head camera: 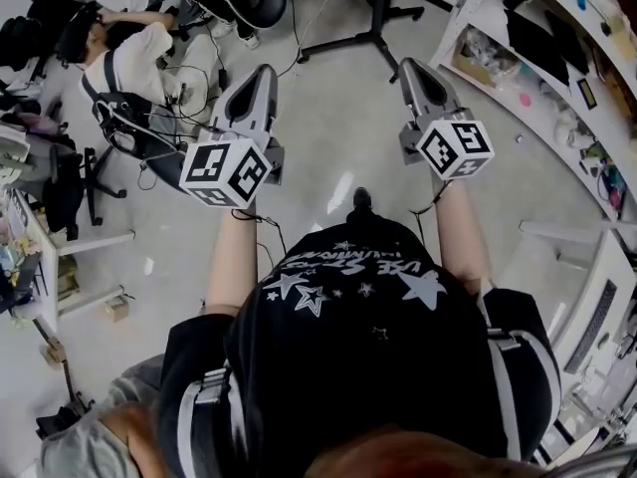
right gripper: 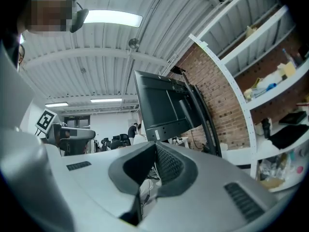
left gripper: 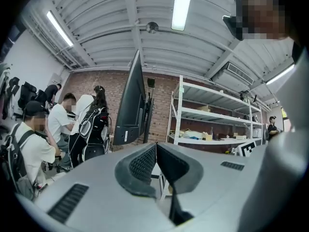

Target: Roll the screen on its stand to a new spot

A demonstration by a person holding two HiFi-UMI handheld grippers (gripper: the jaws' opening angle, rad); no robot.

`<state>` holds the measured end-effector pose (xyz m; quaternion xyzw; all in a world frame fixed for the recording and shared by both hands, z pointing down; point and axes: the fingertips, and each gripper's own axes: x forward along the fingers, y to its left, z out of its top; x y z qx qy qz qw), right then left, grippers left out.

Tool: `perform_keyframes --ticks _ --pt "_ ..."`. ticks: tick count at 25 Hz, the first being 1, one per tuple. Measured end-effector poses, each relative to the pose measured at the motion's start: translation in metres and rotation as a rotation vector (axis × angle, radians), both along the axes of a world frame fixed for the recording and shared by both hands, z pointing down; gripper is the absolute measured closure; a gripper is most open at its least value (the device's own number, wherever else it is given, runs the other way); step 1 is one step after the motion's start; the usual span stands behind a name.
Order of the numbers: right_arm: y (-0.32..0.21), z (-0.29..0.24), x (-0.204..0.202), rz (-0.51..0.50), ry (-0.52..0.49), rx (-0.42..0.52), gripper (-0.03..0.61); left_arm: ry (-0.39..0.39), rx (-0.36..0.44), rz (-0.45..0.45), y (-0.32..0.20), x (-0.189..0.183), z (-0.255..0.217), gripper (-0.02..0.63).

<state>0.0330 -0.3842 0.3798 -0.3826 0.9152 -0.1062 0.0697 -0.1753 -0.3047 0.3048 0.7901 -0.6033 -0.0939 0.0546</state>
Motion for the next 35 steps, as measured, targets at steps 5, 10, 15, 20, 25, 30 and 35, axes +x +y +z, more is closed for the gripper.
perform_keyframes --ticks 5,10,15,20,25,30,35 --pt "-0.042 0.003 0.008 -0.029 0.004 0.0 0.571 -0.03 0.004 -0.046 -0.038 0.006 -0.003 0.601" --pt "-0.078 0.002 0.015 -0.065 -0.002 -0.003 0.571 -0.031 0.016 -0.093 -0.066 0.012 -0.007 0.601" --pt "-0.103 -0.003 0.014 -0.111 0.007 0.017 0.571 -0.027 0.015 -0.128 -0.085 0.018 -0.007 0.6" --pt "-0.123 -0.004 0.011 -0.124 0.001 0.005 0.571 -0.021 0.024 -0.154 -0.1 0.009 -0.016 0.601" --pt "-0.134 0.004 0.008 -0.11 0.004 -0.011 0.571 -0.019 0.025 -0.158 -0.12 -0.006 -0.017 0.6" --pt "-0.155 0.011 0.004 -0.077 0.01 -0.024 0.571 -0.012 0.024 -0.159 -0.148 -0.023 -0.011 0.6" --pt "-0.192 0.009 -0.008 -0.038 0.016 -0.025 0.571 0.017 0.057 -0.18 -0.181 -0.055 -0.015 0.598"
